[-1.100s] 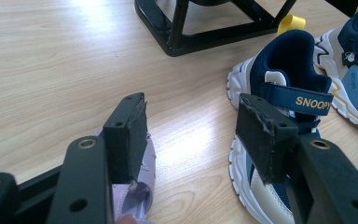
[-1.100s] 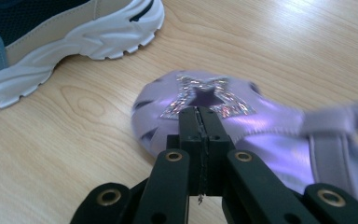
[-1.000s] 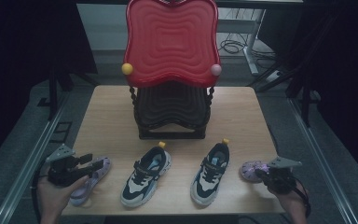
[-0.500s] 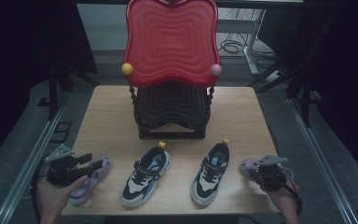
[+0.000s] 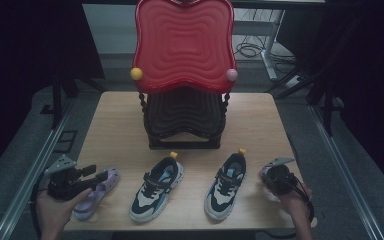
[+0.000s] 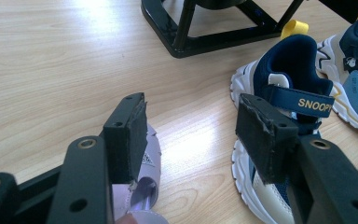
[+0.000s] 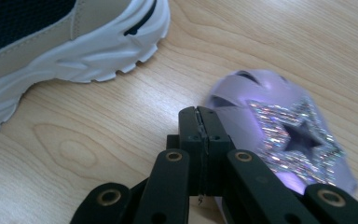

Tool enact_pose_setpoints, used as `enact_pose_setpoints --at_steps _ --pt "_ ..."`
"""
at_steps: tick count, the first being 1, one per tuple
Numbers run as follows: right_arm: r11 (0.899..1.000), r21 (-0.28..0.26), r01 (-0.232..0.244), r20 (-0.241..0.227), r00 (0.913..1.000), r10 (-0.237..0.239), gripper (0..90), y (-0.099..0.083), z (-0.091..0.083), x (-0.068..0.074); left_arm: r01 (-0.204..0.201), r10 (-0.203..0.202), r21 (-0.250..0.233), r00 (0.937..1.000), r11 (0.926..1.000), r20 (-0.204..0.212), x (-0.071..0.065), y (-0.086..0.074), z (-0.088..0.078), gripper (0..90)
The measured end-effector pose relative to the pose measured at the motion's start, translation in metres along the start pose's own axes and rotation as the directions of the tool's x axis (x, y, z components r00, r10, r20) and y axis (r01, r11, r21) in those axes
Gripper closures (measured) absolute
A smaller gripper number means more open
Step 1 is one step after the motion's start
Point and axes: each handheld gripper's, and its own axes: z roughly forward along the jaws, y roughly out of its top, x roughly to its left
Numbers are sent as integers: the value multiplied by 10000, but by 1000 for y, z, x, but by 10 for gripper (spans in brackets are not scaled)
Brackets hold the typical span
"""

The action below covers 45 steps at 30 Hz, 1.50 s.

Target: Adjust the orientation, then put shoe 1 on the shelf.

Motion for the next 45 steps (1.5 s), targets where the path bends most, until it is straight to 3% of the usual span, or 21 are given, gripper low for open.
enact_pose_setpoints --at_steps 6,11,18,26,29,33,41,45 --pt "9992 -385 -41 -198 9998 33 890 -1 -8 1 4 -4 4 10000 10000 8 -2 0 0 438" --pt "9909 -1318 -277 -937 9955 154 886 -4 -22 3 -26 26 96 10000 9999 77 -3 -3 1 444" --pt "9734 -2285 -156 -1907 9812 -291 886 -10 -25 9 -62 60 88 9998 9999 173 -6 -2 4 442" --pt "9640 -2655 -170 -2060 9778 -395 864 -15 -32 11 -152 150 107 9997 9998 171 -9 -1 2 438" --pt "9599 -2799 -151 -2170 9750 -480 863 -17 -37 11 -215 215 1 9991 9998 377 -10 3 1 437" --pt "9508 -3060 -487 -2406 9702 -277 858 -20 -41 4 -357 359 -83 9990 9993 267 -12 4 2 440" --pt "9487 -3083 -705 -2488 9685 -89 818 -27 -43 1 -84 85 -101 9999 9999 138 -1 -16 -18 442" --pt "9419 -3250 -848 -2512 9679 4 792 -30 -47 -1 49 -47 -108 9998 9999 181 3 -26 -29 448"
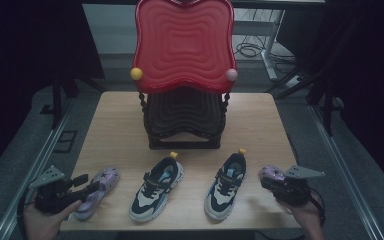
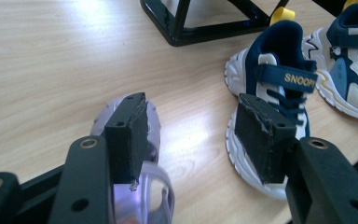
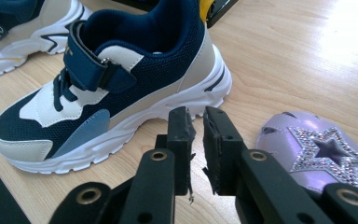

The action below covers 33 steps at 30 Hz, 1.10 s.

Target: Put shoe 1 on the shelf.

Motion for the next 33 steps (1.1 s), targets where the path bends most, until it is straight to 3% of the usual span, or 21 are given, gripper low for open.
enact_pose_setpoints --at_steps 11,19,29,33 --pt "9996 -175 -223 154 9996 225 741 -4 -5 -3 57 -54 359 9999 9993 -101 1 -24 -3 514" --pt "9994 -222 -256 205 9994 261 725 -4 -8 -4 27 -10 868 9998 9962 -193 3 -31 -3 539" --pt "9993 -203 -310 268 9991 315 719 -5 -8 -5 -151 264 1896 9980 9817 -573 5 -43 15 611" --pt "9992 -190 -338 257 9991 343 719 -6 -10 -5 -248 370 2189 9980 9754 -516 5 -44 20 641"
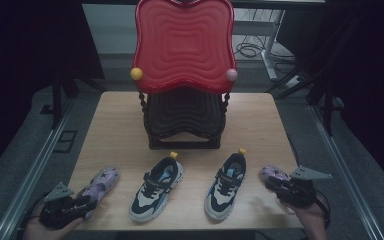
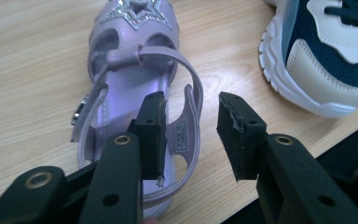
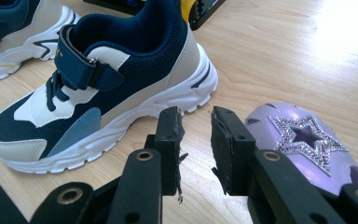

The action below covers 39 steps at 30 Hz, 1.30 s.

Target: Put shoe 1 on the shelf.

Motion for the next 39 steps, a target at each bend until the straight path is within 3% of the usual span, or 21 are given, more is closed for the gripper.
enact_pose_setpoints --at_steps 9,14,19,23,29,35,39 --pt "9998 -63 -200 277 9994 201 698 -8 -12 -6 -346 344 676 9994 9971 44 -2 2 12 710" --pt "9979 -255 -600 787 9950 619 659 -17 -31 -16 -423 430 791 9991 9960 -70 -1 2 15 796" --pt "9963 54 -863 1095 9903 852 622 -29 -44 -25 -363 373 808 9992 9961 -109 0 3 14 825" --pt "9901 745 -1189 1264 9860 1089 612 -38 -39 -36 -359 369 799 9993 9962 -114 0 3 14 833" --pt "9804 1559 -1203 1200 9875 1021 654 -44 -21 -41 -378 390 832 9991 9958 -132 0 3 14 845" --pt "9775 1703 -1245 1023 9889 1081 814 -43 -18 -42 -293 308 775 9994 9966 -181 0 3 13 861" --pt "9761 1827 -1179 1023 9897 1004 838 -41 -18 -42 -372 386 722 9991 9967 -179 1 3 13 868"
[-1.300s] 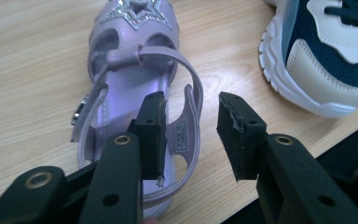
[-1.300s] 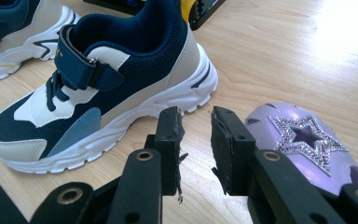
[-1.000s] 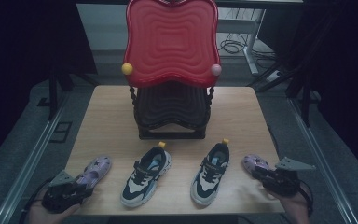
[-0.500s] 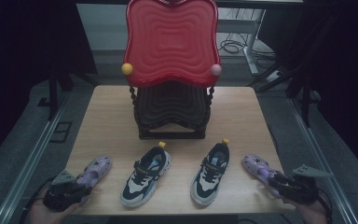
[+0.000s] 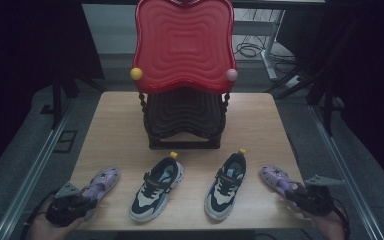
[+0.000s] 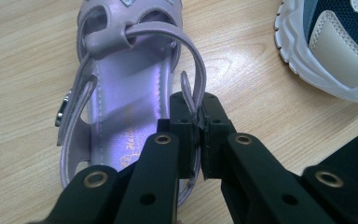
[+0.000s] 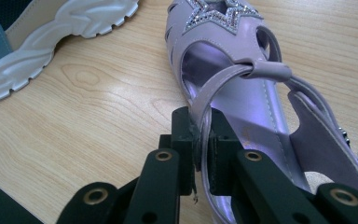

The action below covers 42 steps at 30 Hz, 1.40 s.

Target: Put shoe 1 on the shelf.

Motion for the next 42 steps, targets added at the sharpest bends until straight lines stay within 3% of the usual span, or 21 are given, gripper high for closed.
enact_pose_setpoints --at_steps 9,14,23,31,36,40,42 --pt "9993 -351 -113 -115 9999 109 845 -1 -1 -2 80 -78 -243 10000 9997 59 3 2 -5 873" --pt "9981 -573 -240 -79 9997 236 845 -2 -4 -5 253 -246 -595 9996 9979 132 7 2 -9 874" --pt "9920 -1143 -531 19 9986 537 849 0 -12 -6 337 -363 -1328 9992 9906 -168 9 5 -22 872" --pt "9756 -2112 -607 -233 9981 570 849 5 -24 -2 456 -460 -2103 9989 9766 30 6 14 -33 871" --pt "9673 -2455 -638 -527 9972 524 848 12 -24 3 302 -289 -2410 9995 9701 90 0 24 -34 871" --pt "9602 -2738 -546 -466 9980 434 847 17 -25 7 240 -181 -2585 9995 9657 251 -3 32 -33 870" --pt "9509 -3051 -524 -440 9982 409 848 19 -26 8 248 -178 -2684 9994 9630 284 -4 35 -32 869"
